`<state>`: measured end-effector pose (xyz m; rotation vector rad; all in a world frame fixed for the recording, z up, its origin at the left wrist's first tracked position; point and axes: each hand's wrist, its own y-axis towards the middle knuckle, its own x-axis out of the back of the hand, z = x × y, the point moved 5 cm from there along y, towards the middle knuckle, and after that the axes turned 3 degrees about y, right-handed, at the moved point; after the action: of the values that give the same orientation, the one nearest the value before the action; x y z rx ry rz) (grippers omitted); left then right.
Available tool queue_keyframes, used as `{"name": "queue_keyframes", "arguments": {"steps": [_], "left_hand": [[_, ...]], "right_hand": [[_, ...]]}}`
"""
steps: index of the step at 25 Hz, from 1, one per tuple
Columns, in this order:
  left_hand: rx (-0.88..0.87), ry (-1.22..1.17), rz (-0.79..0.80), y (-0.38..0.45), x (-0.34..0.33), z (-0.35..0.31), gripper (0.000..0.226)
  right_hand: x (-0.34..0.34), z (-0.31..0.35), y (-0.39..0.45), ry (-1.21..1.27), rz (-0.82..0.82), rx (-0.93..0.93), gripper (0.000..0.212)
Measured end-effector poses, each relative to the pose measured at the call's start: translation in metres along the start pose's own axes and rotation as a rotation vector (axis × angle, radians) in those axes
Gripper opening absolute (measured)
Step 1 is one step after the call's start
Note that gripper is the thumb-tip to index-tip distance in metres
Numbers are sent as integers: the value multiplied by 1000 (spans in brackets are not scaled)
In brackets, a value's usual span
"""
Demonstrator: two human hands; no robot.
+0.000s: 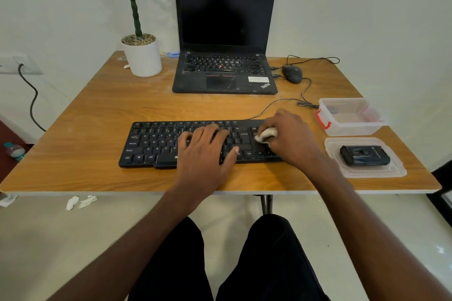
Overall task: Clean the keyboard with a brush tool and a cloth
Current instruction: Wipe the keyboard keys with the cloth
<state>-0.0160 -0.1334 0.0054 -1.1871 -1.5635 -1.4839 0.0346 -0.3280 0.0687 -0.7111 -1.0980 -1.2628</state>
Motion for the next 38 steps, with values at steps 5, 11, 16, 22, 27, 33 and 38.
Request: {"name": "queue_keyframes", "arguments": {"steps": [5, 11, 16, 22, 27, 33, 38], "left_hand": [[3, 1, -3, 0, 0, 0, 54], [1, -8, 4, 0, 0, 0, 55], [0, -6, 21, 0, -1, 0, 58], [-6, -5, -6, -1, 1, 0, 57], [-7, -14, 20, 1, -2, 0, 59], [5, -27, 21, 1, -2, 0, 57], [11, -35, 23, 0, 0, 0, 58]], "right_hand": [[9, -1, -3, 51, -220, -27, 27], [-2, -7, -6, 2, -226, -28, 19], [11, -36, -7, 47, -255, -164, 25], [-5, -4, -10, 92, 12, 111, 33], [20, -47, -7, -29, -149, -112, 28], [23, -52, -6, 112, -166, -97, 32], [24, -59, -9, 24, -165, -193, 24]]}}
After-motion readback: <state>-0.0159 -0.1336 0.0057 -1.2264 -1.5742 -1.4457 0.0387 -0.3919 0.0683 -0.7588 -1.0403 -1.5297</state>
